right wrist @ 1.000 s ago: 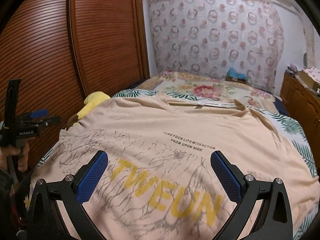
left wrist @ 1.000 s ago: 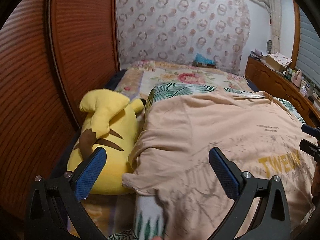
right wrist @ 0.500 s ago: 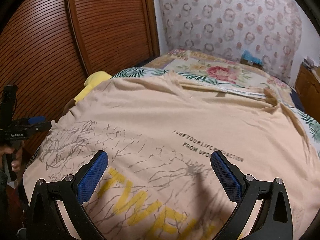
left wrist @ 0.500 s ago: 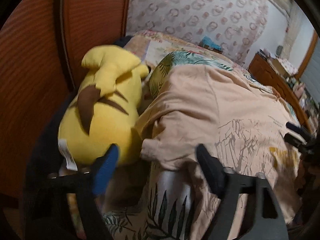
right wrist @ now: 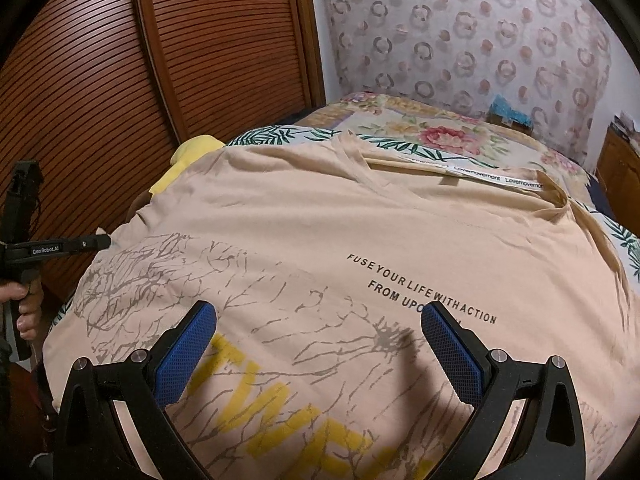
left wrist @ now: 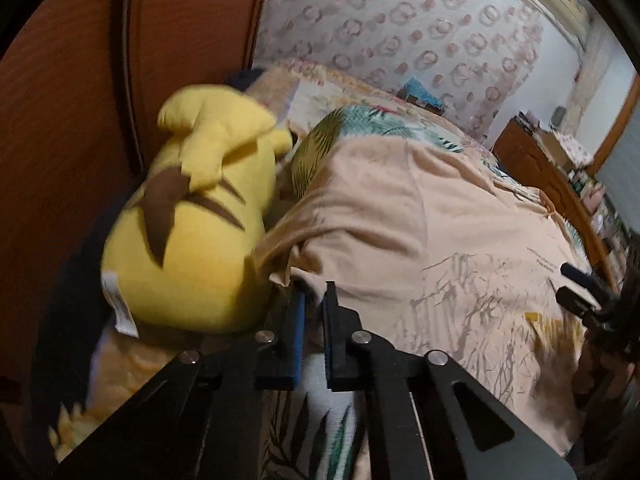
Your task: Fold small clothes
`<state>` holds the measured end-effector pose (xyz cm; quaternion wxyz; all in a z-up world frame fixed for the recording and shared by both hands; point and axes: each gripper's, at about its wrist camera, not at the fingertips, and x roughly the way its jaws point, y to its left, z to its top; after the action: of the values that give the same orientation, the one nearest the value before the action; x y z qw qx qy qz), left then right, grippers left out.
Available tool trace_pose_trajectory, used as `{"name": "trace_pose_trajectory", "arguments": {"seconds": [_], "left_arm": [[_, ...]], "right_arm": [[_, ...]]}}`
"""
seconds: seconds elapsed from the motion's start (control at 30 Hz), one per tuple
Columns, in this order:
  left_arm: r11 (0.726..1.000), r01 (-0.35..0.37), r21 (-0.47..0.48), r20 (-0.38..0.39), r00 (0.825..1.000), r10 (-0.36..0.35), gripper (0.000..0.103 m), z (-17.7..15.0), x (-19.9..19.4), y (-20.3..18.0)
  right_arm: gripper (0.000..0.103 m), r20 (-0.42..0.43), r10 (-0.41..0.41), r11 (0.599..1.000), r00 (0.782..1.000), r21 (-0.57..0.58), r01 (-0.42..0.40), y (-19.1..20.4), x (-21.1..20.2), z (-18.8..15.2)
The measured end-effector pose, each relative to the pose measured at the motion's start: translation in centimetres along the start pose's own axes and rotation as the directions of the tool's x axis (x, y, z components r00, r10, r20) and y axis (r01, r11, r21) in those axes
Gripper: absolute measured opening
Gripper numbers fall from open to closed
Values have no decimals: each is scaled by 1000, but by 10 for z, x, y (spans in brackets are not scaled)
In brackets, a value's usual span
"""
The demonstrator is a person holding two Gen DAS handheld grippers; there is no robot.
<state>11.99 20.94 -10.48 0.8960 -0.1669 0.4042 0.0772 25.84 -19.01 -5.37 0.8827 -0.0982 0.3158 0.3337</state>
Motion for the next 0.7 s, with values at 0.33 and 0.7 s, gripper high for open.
{"name": "trace_pose_trajectory", "arguments": {"seconds": [0.33, 0.7], "left_arm": [[966, 140, 219, 43, 987, -153, 7, 25, -32, -88], [969, 136, 208, 0, 990, -139, 45, 6, -30, -88]], "right_arm": [[103, 44, -15, 999, 999, 32, 14, -1, -16, -8], [103, 50, -40, 997, 998, 69, 36, 8, -23, -23]]}}
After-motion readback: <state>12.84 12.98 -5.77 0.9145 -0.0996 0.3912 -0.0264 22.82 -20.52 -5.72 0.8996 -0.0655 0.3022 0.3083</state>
